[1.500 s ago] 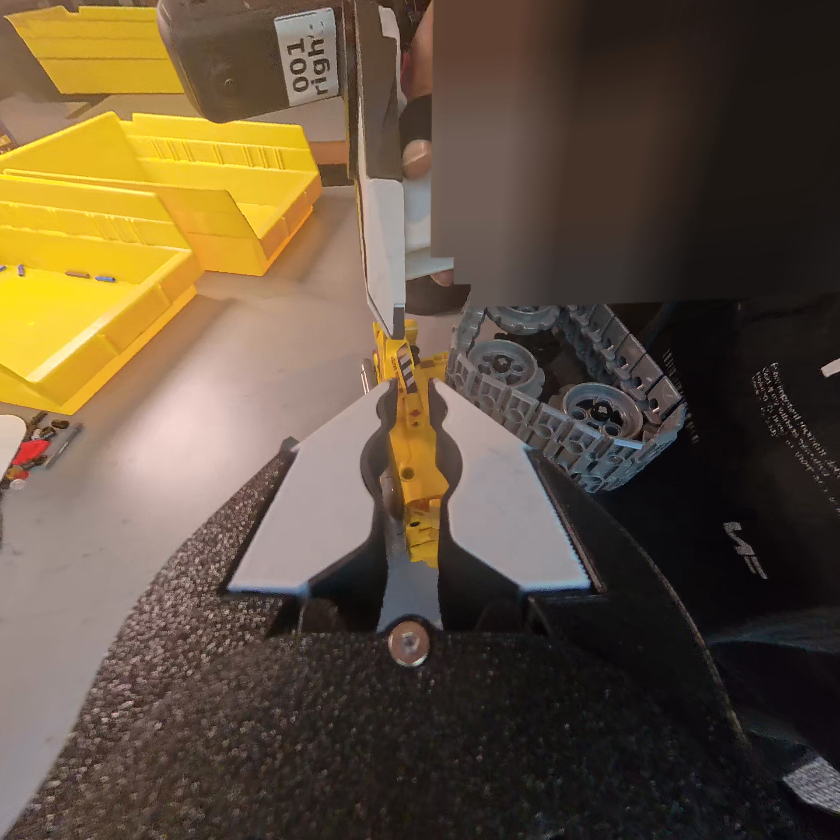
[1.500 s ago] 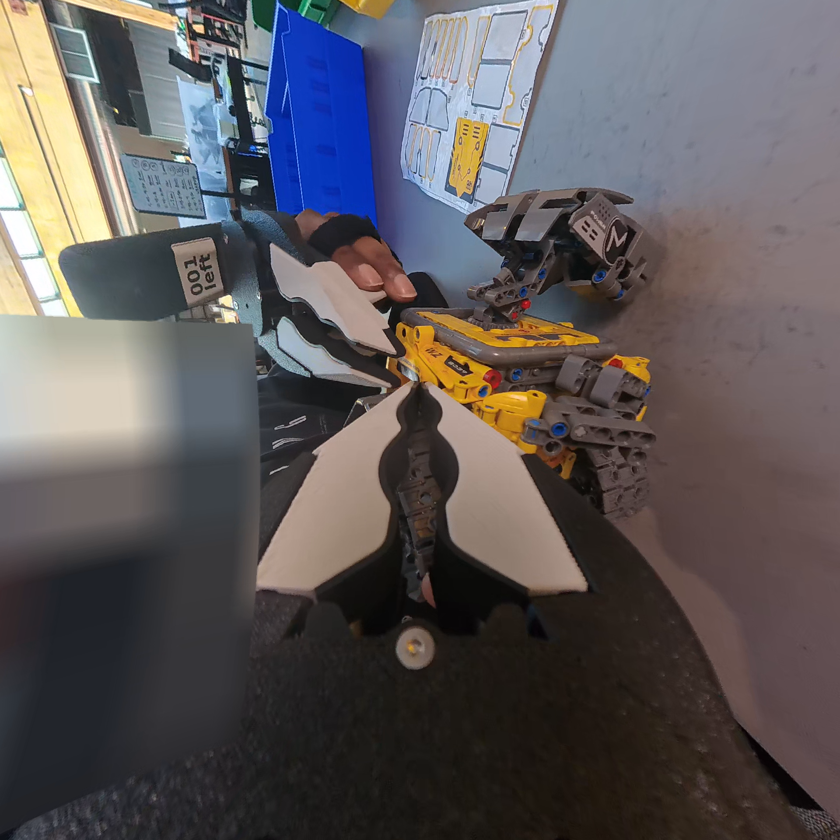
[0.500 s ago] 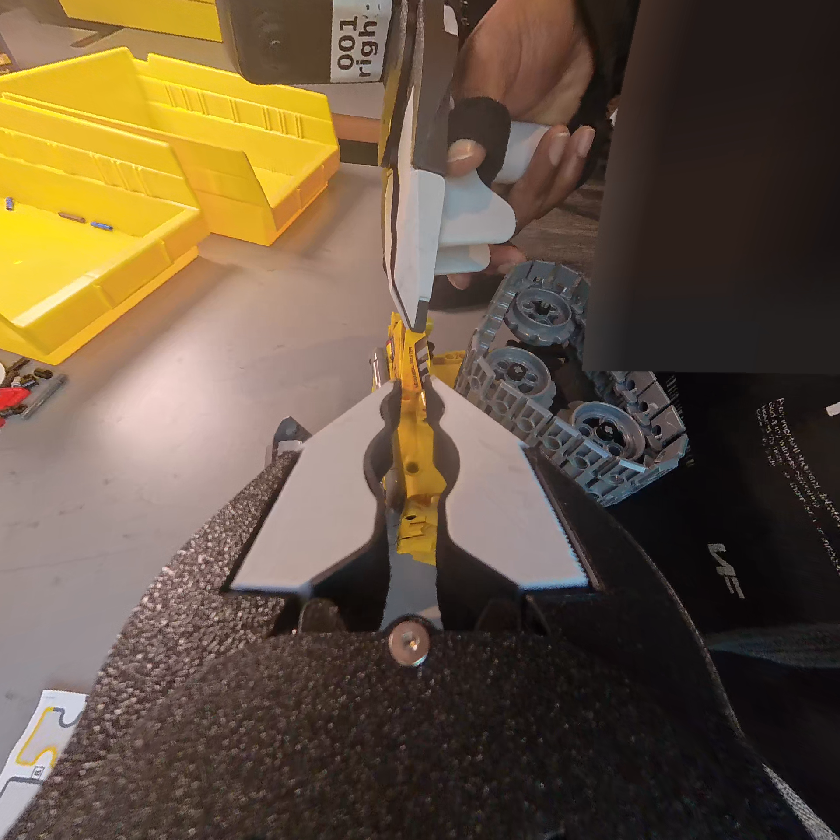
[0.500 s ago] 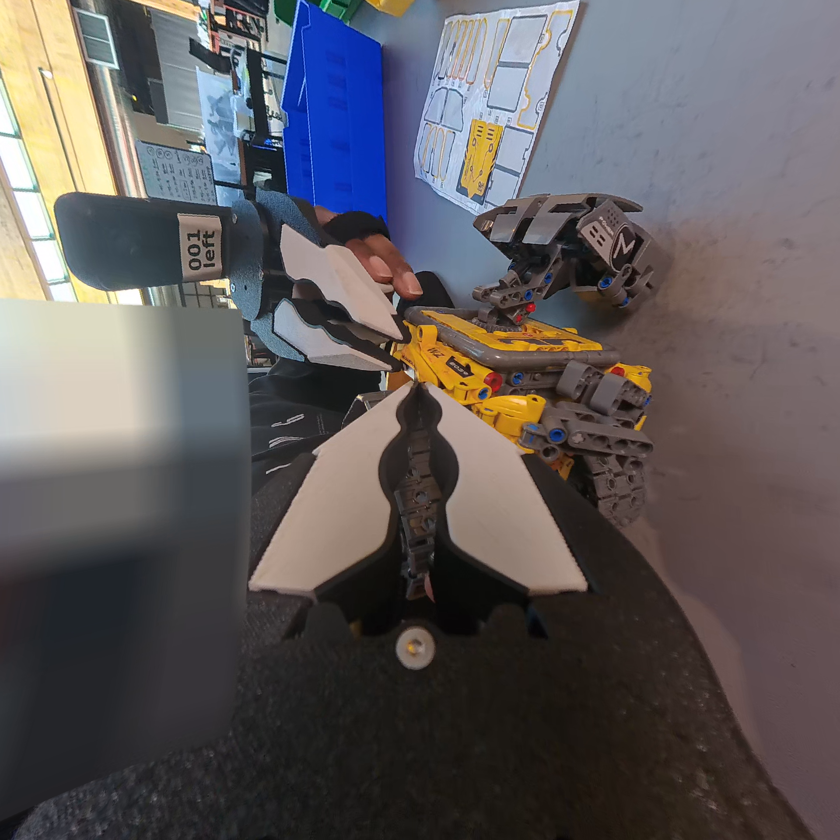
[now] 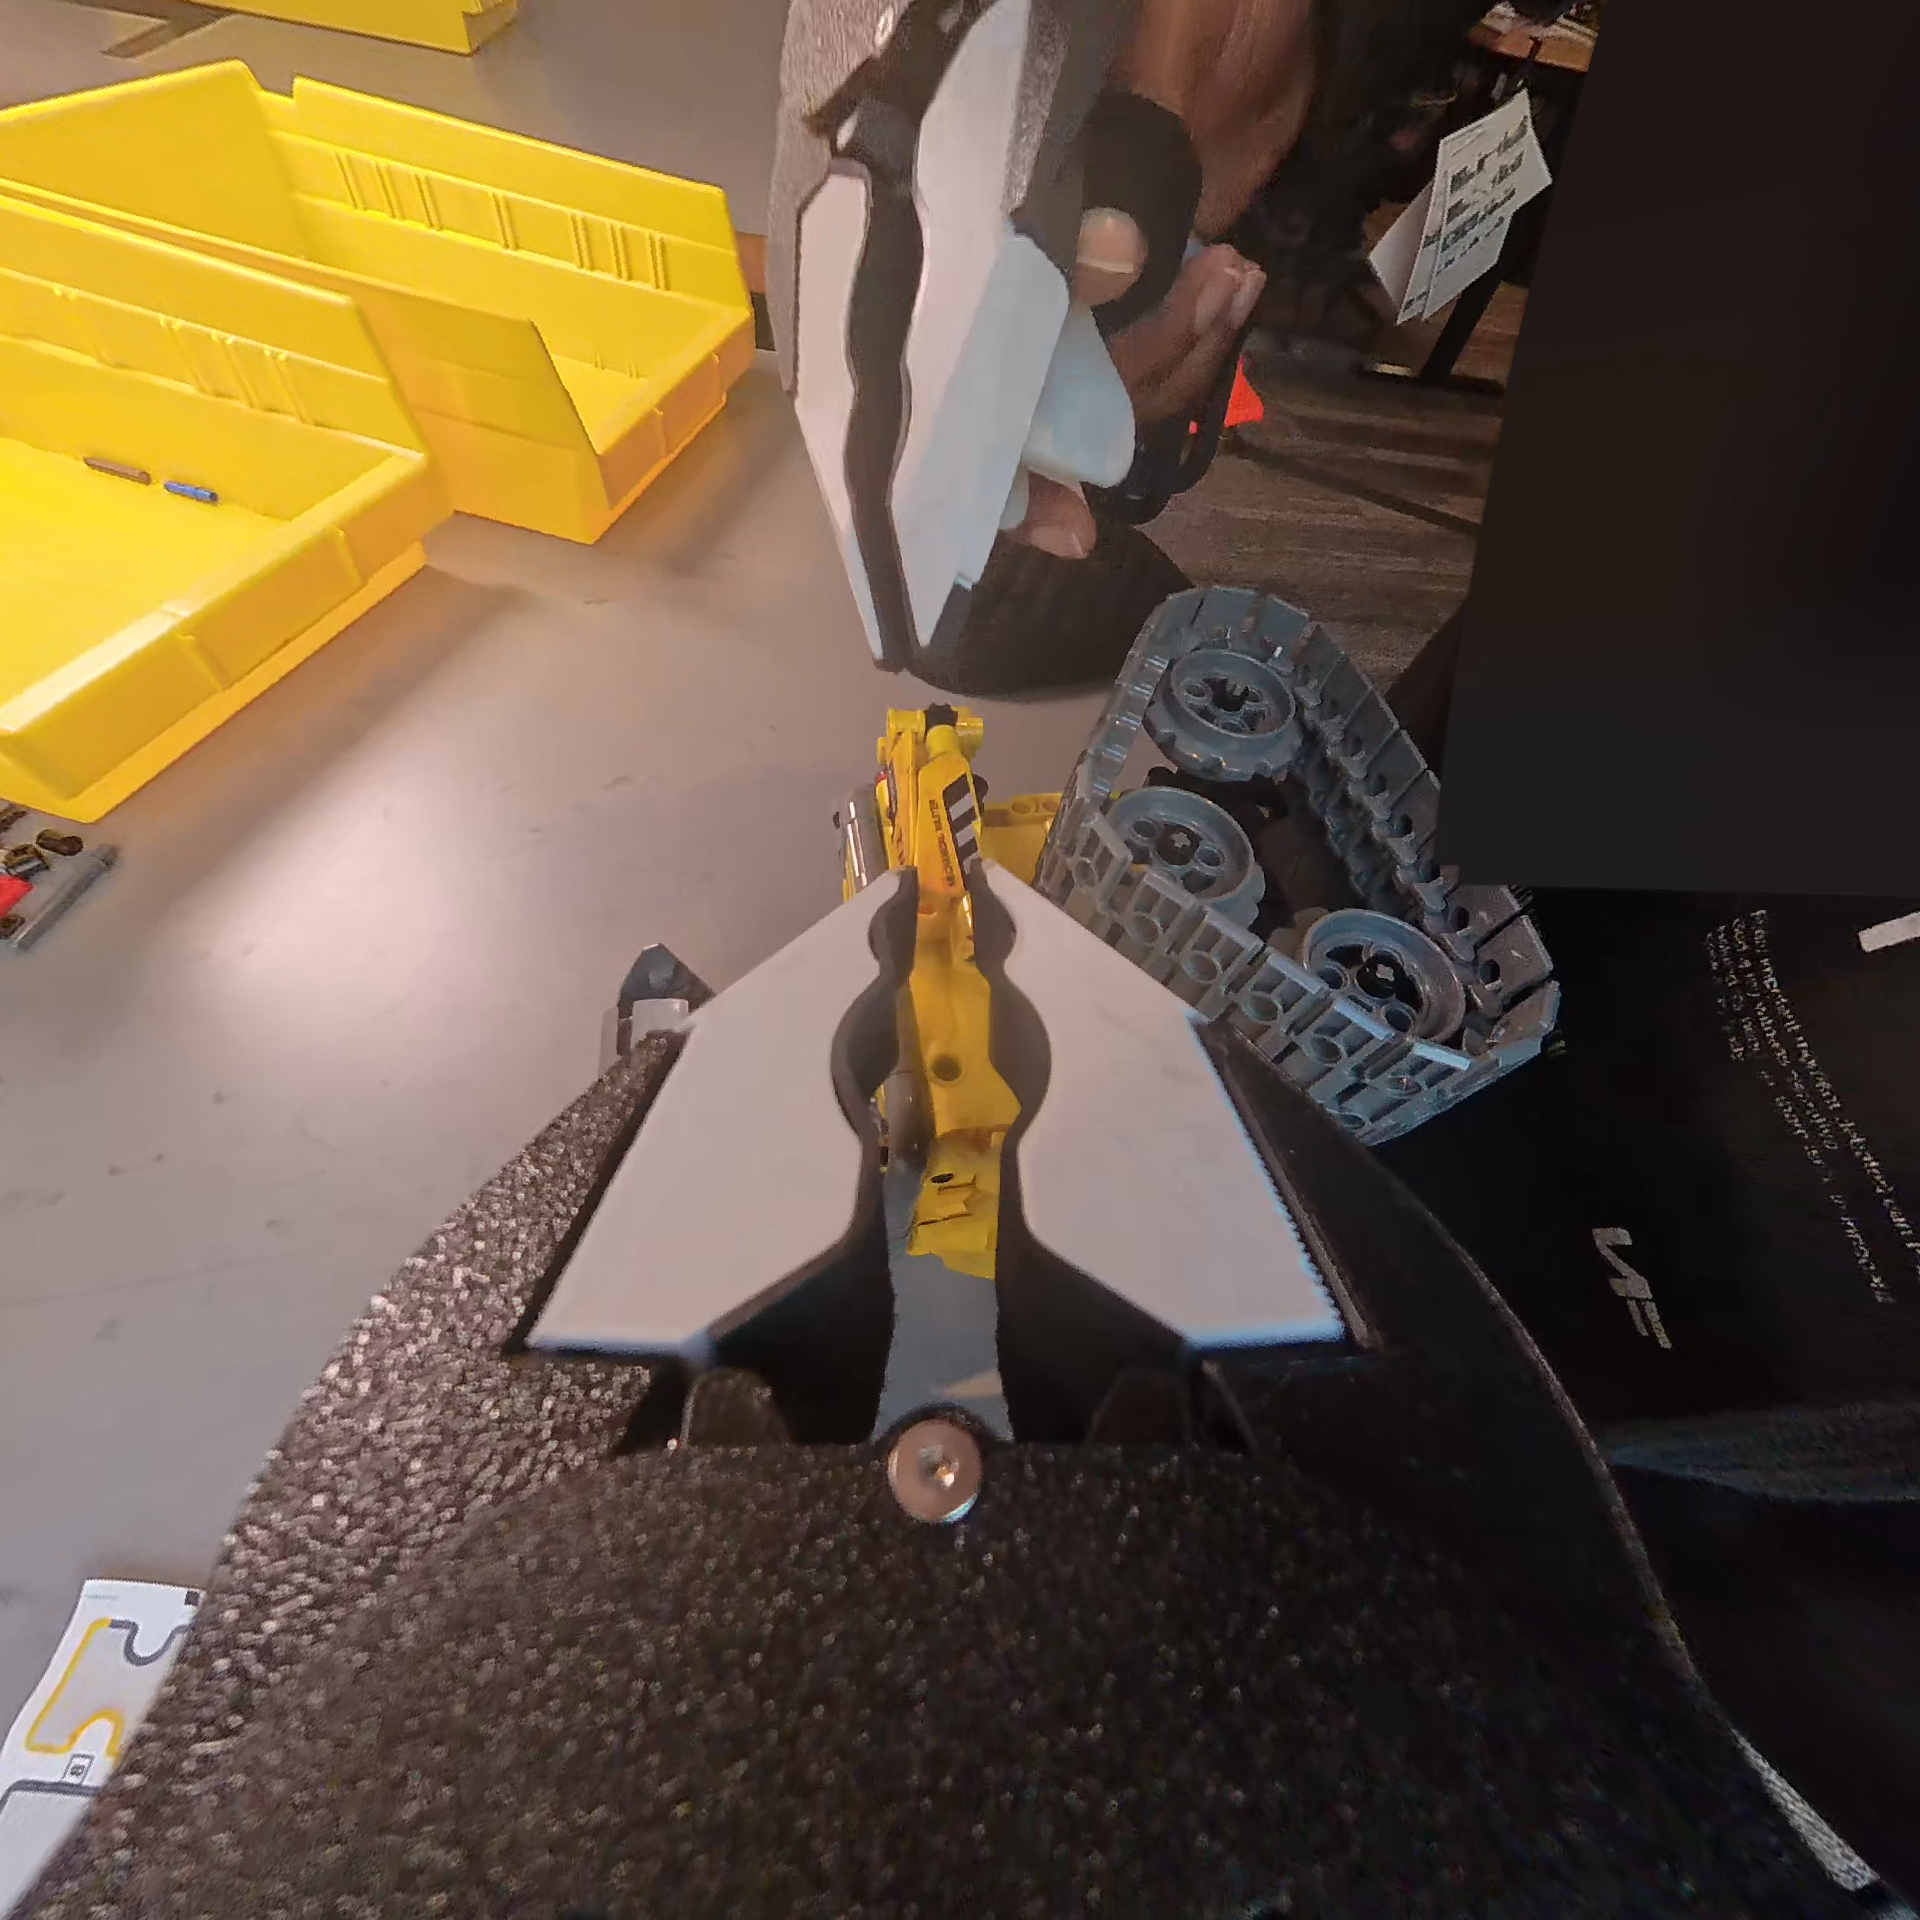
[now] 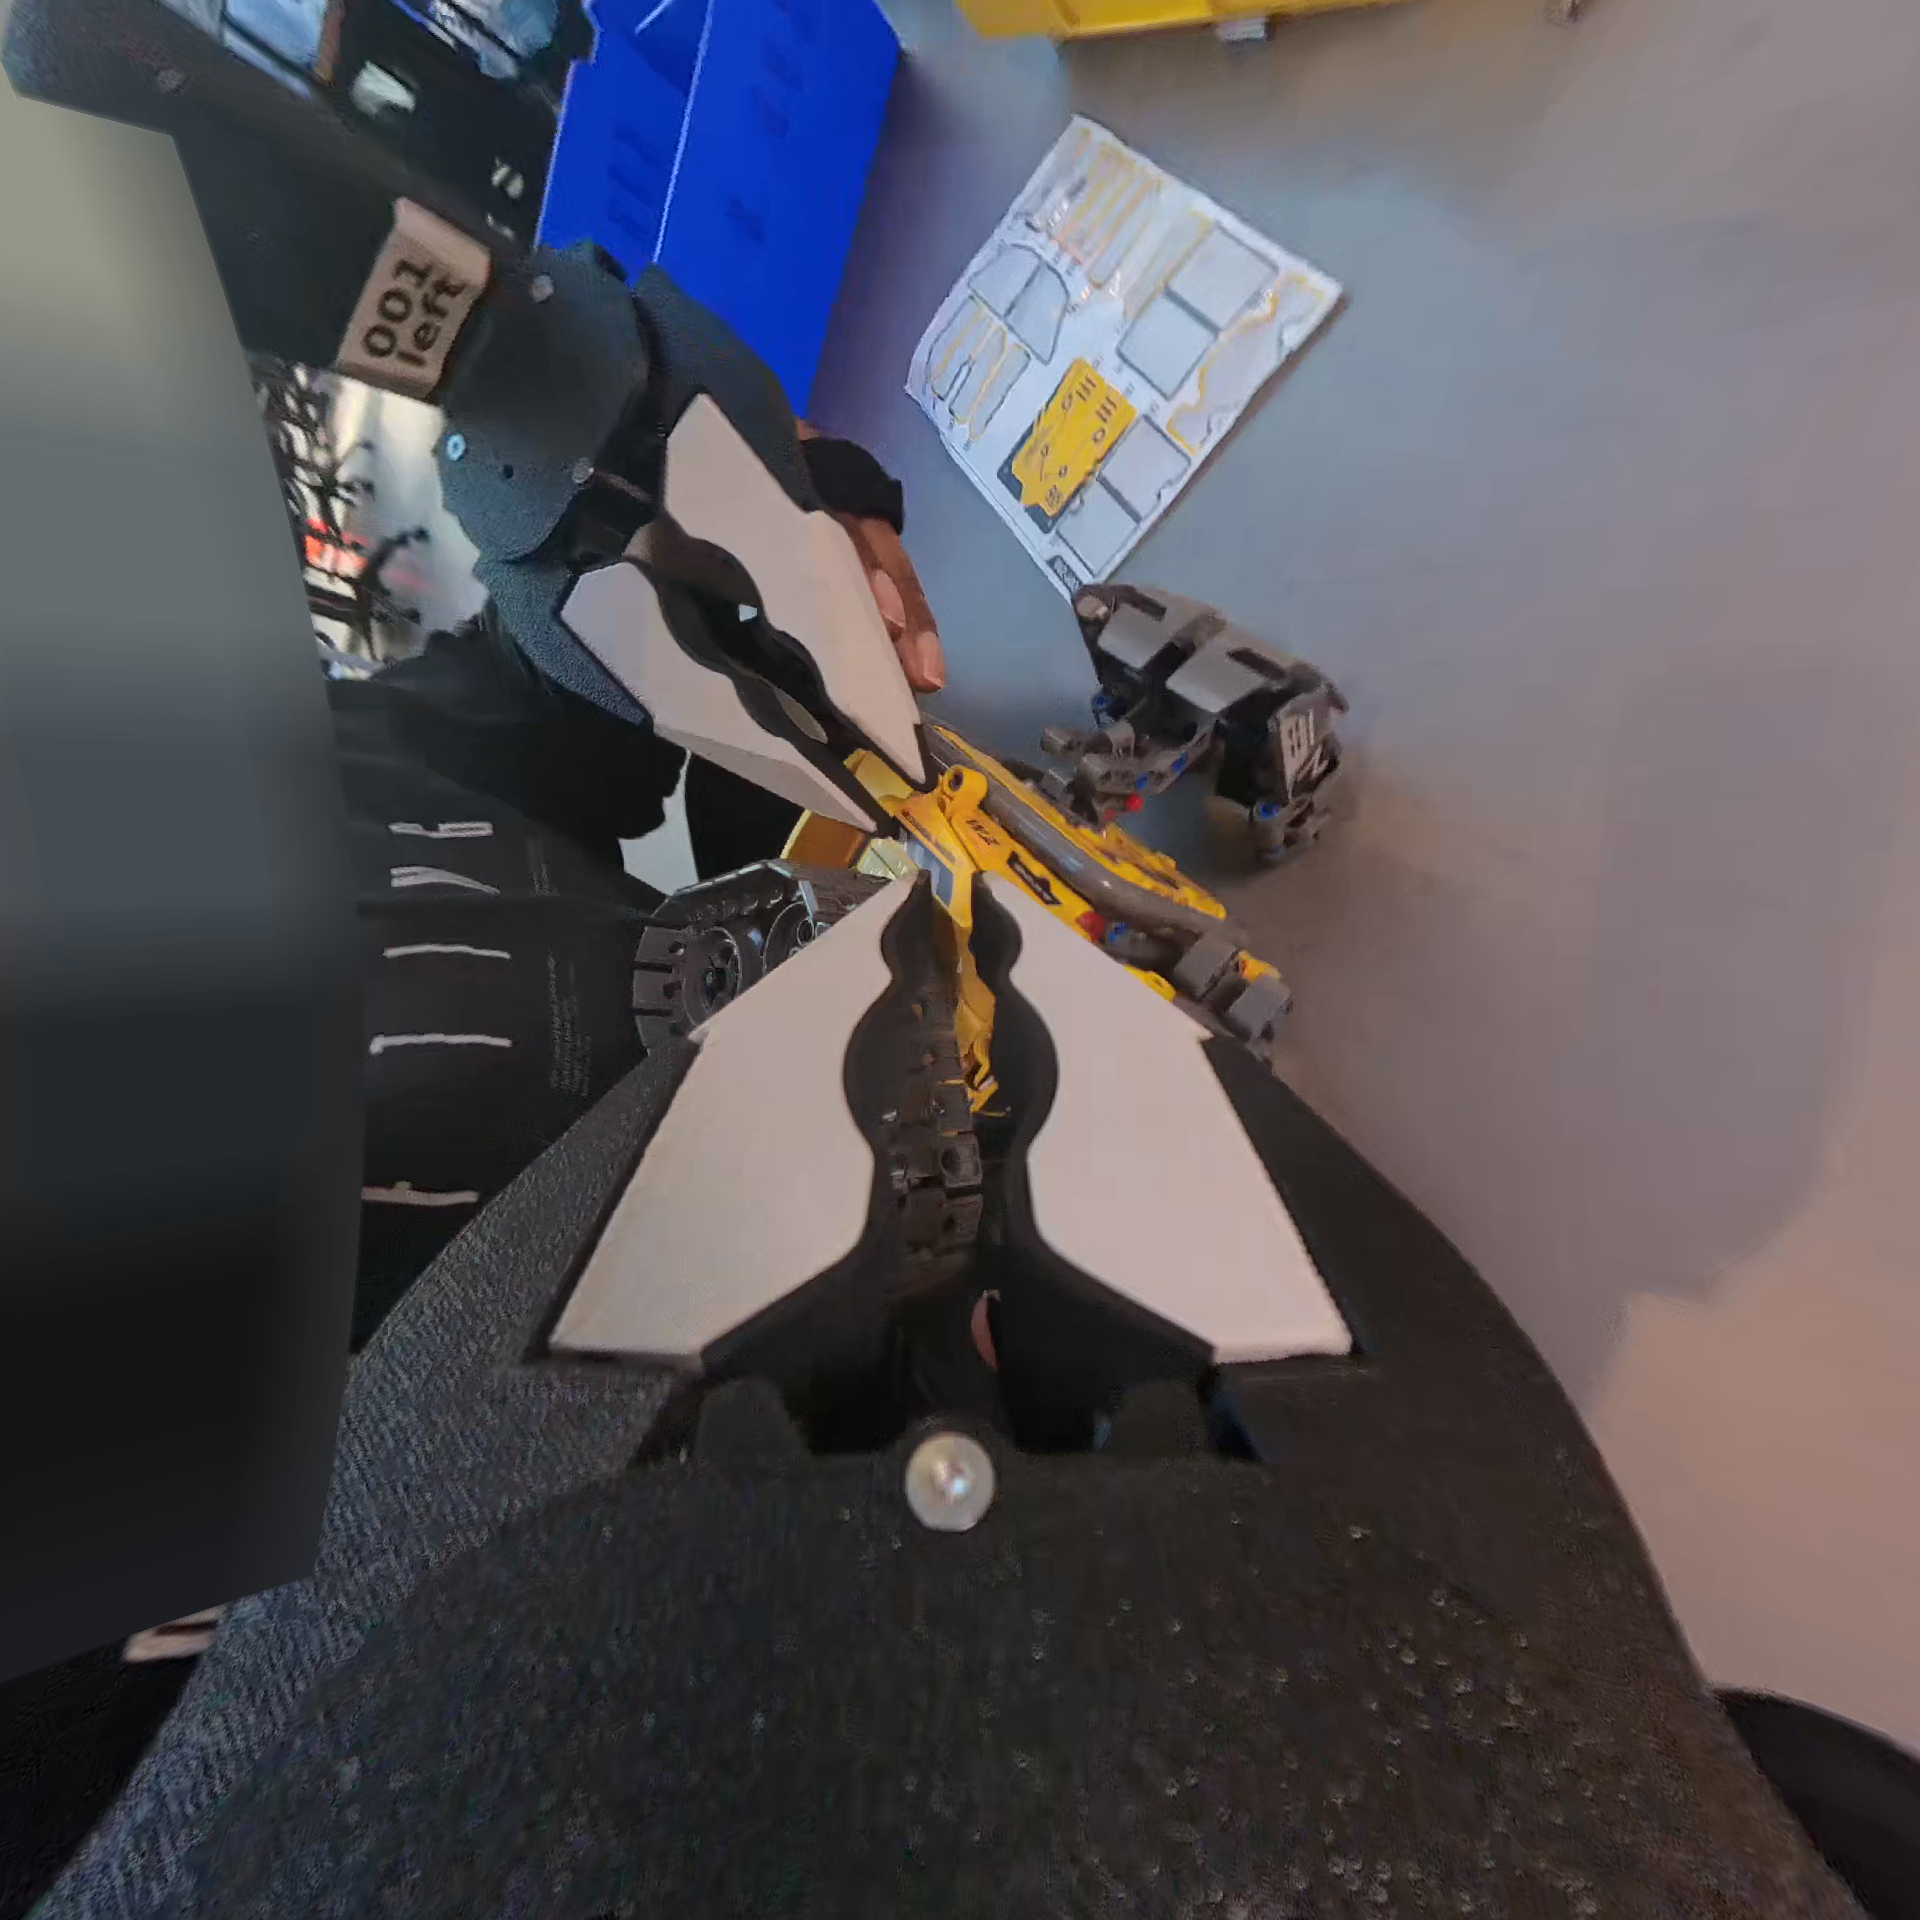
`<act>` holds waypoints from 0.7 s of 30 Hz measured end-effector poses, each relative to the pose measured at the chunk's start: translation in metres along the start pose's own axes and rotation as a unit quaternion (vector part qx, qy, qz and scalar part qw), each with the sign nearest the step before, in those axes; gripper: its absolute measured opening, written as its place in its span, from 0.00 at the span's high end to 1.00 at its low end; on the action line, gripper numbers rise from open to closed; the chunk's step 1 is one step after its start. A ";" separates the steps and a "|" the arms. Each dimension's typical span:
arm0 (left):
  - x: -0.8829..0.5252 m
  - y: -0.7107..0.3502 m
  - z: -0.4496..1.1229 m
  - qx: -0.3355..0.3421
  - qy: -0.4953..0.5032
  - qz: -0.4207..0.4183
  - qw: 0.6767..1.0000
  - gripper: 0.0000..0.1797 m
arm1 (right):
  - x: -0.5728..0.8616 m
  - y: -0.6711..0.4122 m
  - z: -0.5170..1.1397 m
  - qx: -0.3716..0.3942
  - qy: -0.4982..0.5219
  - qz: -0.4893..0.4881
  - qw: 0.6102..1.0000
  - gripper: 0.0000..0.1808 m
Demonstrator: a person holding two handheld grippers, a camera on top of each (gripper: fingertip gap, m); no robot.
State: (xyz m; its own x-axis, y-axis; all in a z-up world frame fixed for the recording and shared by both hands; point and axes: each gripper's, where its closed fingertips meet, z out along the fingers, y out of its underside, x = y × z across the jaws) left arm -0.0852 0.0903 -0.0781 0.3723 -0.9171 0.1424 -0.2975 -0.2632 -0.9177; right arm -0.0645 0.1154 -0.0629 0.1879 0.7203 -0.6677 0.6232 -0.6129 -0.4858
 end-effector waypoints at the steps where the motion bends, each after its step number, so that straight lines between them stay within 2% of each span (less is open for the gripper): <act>1: 0.000 0.000 0.000 0.001 0.000 0.002 1.000 0.95 | -0.004 -0.005 -0.001 0.004 0.004 -0.047 0.999 0.98; 4: 0.000 0.000 0.000 0.002 0.001 0.005 1.000 0.95 | -0.006 -0.009 0.005 -0.002 0.032 -0.182 0.983 1.00; 6: 0.000 0.000 0.000 0.003 0.002 0.004 1.000 0.95 | -0.009 -0.007 0.014 -0.011 0.028 -0.219 0.975 1.00; 10: 0.000 0.001 0.000 0.003 -0.001 -0.003 1.000 0.95 | -0.004 0.007 0.029 -0.040 0.016 -0.226 0.973 1.00; 17: 0.001 0.000 0.002 0.008 0.000 -0.010 1.000 0.95 | 0.001 0.016 0.016 -0.040 0.008 -0.215 0.976 1.00; 21: 0.001 -0.001 0.002 0.011 0.000 -0.014 1.000 0.95 | 0.006 0.018 0.008 -0.048 0.028 -0.246 0.968 0.99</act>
State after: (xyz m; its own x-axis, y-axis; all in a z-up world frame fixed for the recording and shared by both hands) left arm -0.0833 0.0901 -0.0781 0.3798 -0.9097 0.1678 -0.2671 -0.2815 -0.9216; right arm -0.0579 0.1060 -0.0799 -0.1097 0.9353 -0.3365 0.7152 -0.1608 -0.6802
